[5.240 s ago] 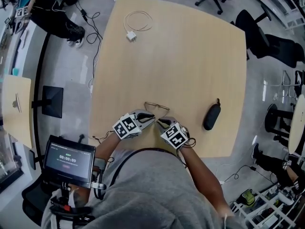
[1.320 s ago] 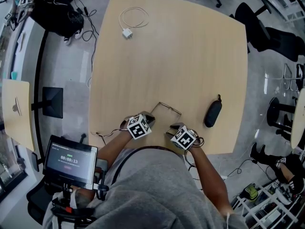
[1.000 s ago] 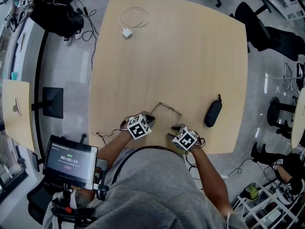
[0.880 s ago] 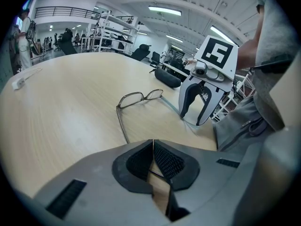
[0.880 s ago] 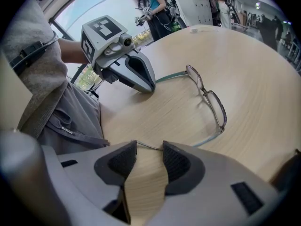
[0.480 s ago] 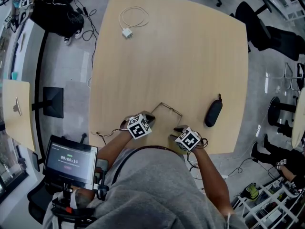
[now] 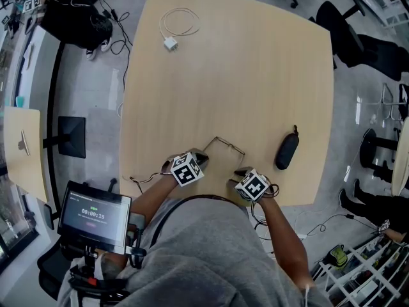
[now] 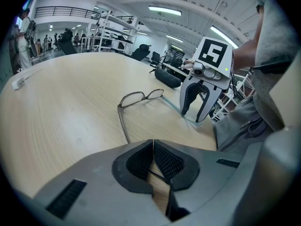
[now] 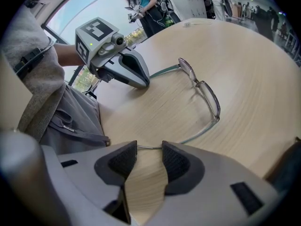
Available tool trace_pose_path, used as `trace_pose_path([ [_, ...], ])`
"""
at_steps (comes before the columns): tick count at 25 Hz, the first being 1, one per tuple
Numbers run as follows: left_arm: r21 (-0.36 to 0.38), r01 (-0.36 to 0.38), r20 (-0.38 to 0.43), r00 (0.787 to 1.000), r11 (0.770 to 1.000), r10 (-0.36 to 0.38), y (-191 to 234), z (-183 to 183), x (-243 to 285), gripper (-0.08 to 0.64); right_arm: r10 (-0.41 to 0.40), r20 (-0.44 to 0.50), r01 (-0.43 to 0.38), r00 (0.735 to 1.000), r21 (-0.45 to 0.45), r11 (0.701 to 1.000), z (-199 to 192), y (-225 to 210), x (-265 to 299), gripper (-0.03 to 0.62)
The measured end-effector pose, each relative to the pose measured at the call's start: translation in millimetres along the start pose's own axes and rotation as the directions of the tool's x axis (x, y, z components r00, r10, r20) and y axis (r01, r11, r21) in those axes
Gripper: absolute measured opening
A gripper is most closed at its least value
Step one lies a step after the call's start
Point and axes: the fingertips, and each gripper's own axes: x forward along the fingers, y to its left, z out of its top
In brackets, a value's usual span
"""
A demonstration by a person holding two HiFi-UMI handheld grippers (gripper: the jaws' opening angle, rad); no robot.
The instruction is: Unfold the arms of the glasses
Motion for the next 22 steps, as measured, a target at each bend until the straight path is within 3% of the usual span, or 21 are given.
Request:
trace_pose_path([
  [8,0.047,-0.005,0.002,1.000,0.999,0.005,-4.5,-0.3,0.2,0.008,-0.039,-0.009,0.039,0.999,-0.024,0.999,-0.4,-7.3,0.5,0.173],
  [15,0.063,0.000,-0.003,1.000,0.998,0.000,-7.0,-1.9,0.0,0.008,-0.056,-0.026,0.053,0.998,-0.100,0.994,-4.1,-7.0,3.0,0.173],
  [22,0.119,0.016,-0.013,1.000,0.993,-0.015,-14.1,-4.6,-0.4,0.008,-0.039,0.002,0.039,0.999,-0.069,0.997,-1.8,-5.3,3.1,0.173],
])
